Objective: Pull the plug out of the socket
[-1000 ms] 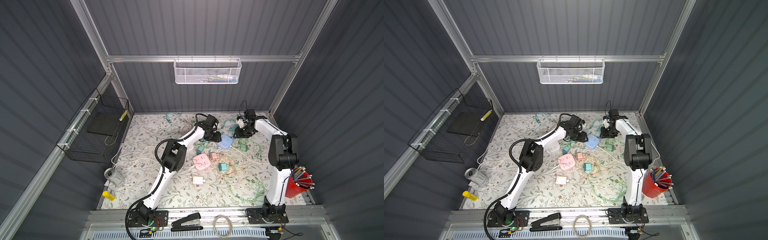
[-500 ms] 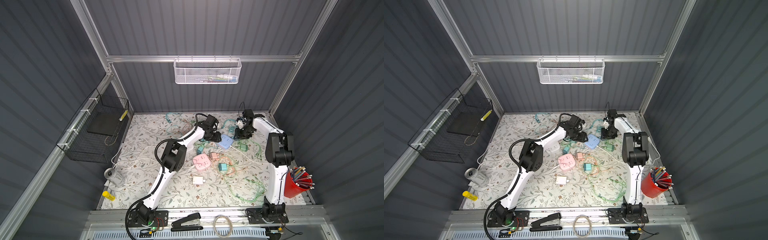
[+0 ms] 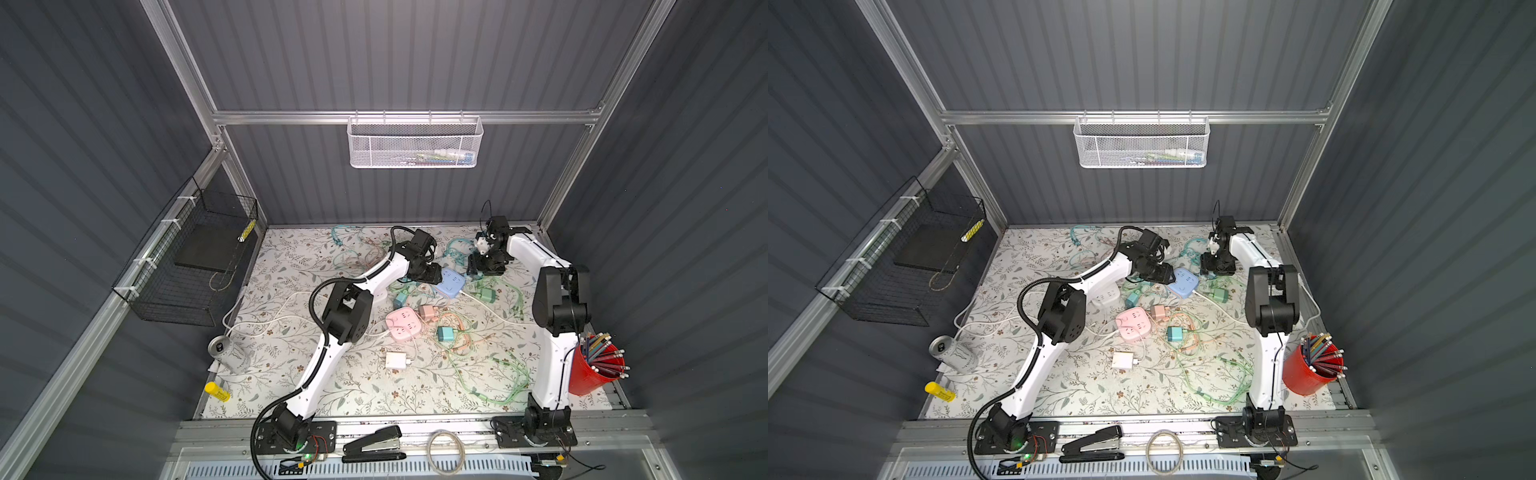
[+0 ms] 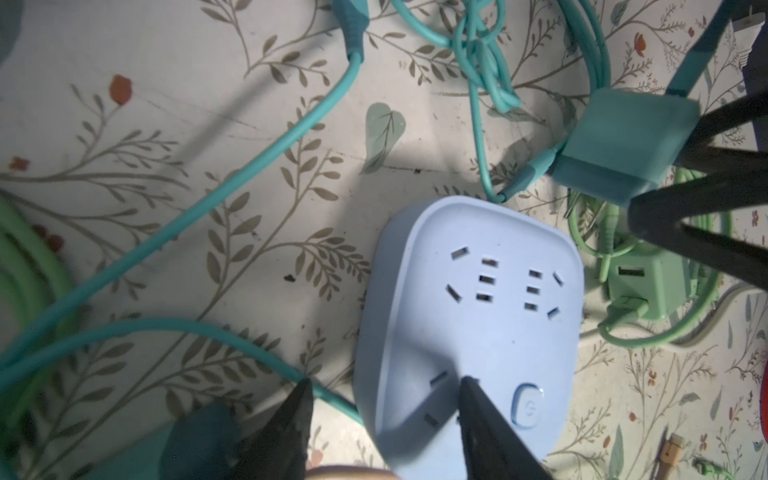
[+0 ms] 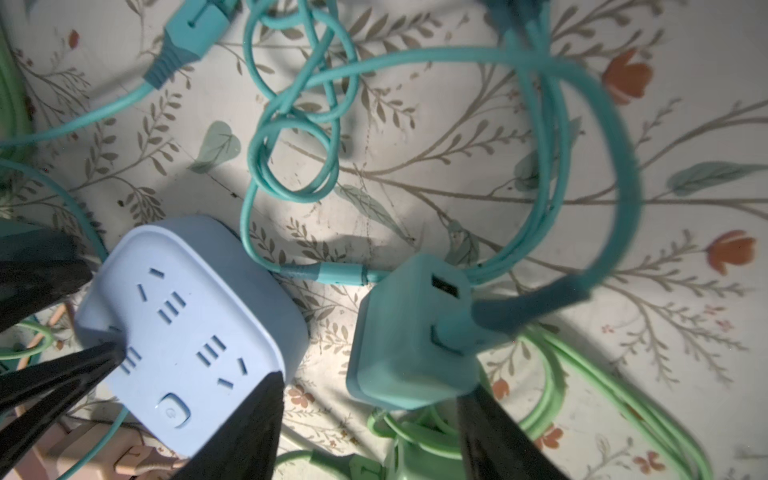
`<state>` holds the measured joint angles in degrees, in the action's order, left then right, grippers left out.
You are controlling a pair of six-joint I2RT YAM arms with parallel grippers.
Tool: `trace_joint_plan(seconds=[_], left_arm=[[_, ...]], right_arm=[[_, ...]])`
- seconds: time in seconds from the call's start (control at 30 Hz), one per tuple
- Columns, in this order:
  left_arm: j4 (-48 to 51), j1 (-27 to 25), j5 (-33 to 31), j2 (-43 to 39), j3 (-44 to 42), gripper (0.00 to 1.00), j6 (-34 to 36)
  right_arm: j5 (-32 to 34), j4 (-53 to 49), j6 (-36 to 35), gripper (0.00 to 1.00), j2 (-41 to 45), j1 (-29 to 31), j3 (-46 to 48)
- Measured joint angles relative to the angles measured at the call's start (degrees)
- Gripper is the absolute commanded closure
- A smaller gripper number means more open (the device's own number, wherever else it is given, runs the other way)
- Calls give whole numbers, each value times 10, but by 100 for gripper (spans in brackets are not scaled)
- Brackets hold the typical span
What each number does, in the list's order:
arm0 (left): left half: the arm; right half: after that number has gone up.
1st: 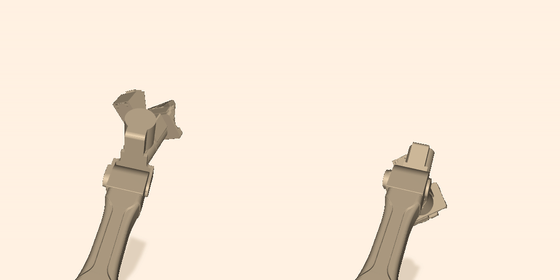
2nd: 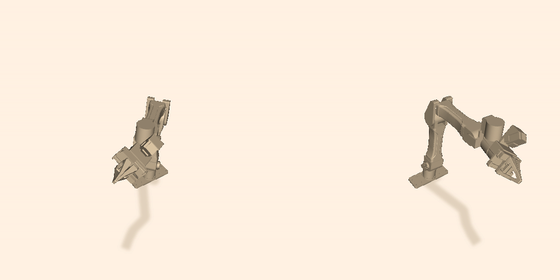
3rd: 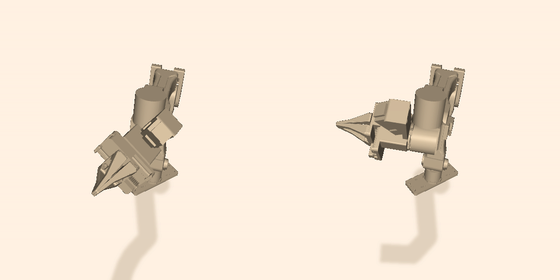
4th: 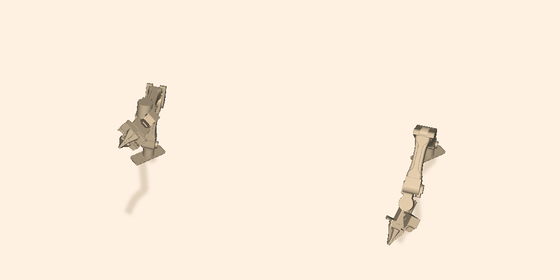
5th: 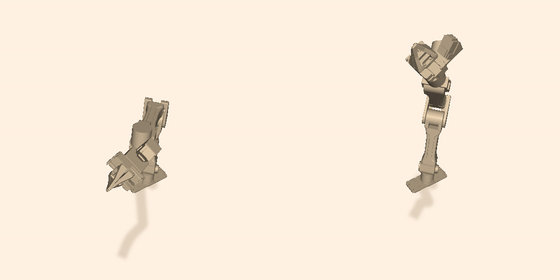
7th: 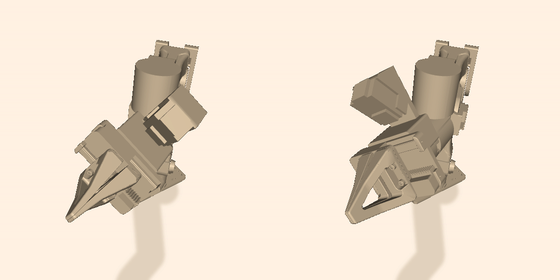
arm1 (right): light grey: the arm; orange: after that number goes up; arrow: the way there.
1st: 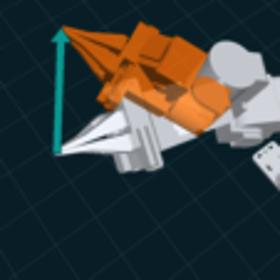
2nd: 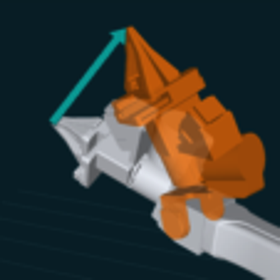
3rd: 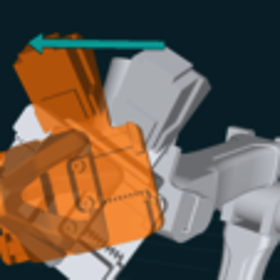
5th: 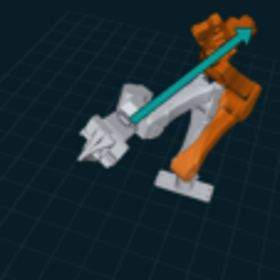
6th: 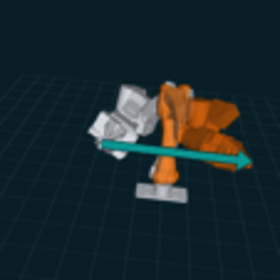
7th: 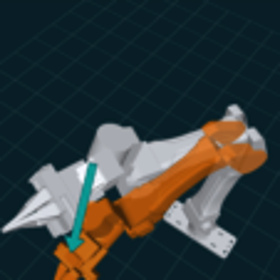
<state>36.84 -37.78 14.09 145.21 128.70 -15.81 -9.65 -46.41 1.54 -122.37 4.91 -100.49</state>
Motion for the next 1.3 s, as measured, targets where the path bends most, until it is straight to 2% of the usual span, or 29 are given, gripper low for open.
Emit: trace_joint_plan(seconds=[0.1, 0.47, 0.67, 0.87, 1.07, 1.2, 1.3], left_arm=[[-1, 0, -2, -2, -3, 43, 1], [7, 0, -21, -10, -10, 42, 1], [9, -2, -37, -18, -19, 31, 2], [4, -7, -41, -32, -33, 16, 10], [-31, -12, -41, -83, -76, 0, 23], [-71, -12, -58, -142, -132, 0, 30], [-113, -12, -89, -206, -210, 0, 36]], right_arm=[[3, 13, 3, 26, 25, 0, 12], [23, 33, 14, 24, 102, -9, 66], [28, 68, 15, 25, 154, -19, 139], [32, 165, 14, 22, 289, -19, 296], [63, 338, 9, 14, 477, -24, 501], [97, 482, 6, 6, 566, -34, 645], [111, 590, 1, 1, 589, -41, 735]])
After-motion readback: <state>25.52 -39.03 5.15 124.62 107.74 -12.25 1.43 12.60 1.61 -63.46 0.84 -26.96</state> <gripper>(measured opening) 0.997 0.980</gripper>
